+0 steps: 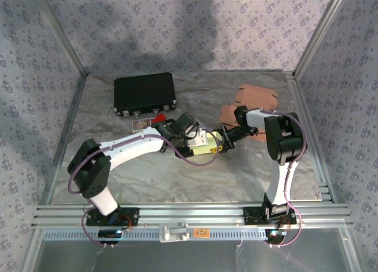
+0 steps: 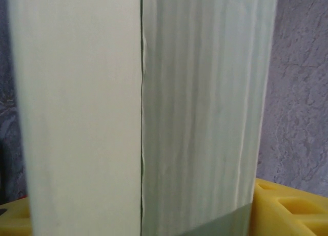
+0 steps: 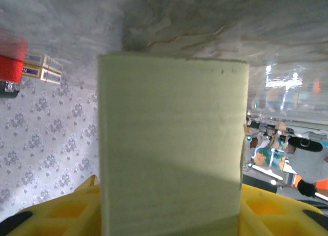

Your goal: Fold the paper box

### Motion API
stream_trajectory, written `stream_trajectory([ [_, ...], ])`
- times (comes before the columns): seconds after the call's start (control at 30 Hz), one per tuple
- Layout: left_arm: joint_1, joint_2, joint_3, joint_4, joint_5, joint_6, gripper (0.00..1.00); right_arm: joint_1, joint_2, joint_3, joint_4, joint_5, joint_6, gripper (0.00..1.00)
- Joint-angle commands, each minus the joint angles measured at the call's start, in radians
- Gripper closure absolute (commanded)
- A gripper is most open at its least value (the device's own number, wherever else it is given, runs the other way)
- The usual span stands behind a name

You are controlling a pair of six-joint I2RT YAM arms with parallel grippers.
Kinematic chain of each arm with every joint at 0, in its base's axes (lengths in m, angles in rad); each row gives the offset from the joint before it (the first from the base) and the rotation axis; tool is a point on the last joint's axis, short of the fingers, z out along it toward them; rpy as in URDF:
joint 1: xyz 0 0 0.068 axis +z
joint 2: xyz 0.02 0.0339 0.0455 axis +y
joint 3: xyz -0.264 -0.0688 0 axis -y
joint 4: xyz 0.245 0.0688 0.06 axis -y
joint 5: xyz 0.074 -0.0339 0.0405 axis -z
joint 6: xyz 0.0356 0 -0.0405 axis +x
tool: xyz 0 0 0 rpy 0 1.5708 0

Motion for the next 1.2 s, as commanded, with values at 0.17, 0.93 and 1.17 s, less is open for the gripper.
stream_trajectory([
  [0.17,0.003,0.049,0.073,-0.017,0.035,0.006,0.34,-0.073,-0.109,0.010,-0.161,0.159,-0.074,0.43],
  [0.93,0.010,0.058,0.093,-0.036,0.063,-0.143,0.35,0.215,-0.872,-0.294,0.183,0.954,0.104,0.52],
  [1.17,0.014,0.063,0.100,-0.048,0.077,-0.144,0.35,0.269,-0.760,-0.301,0.283,0.977,0.142,0.53],
])
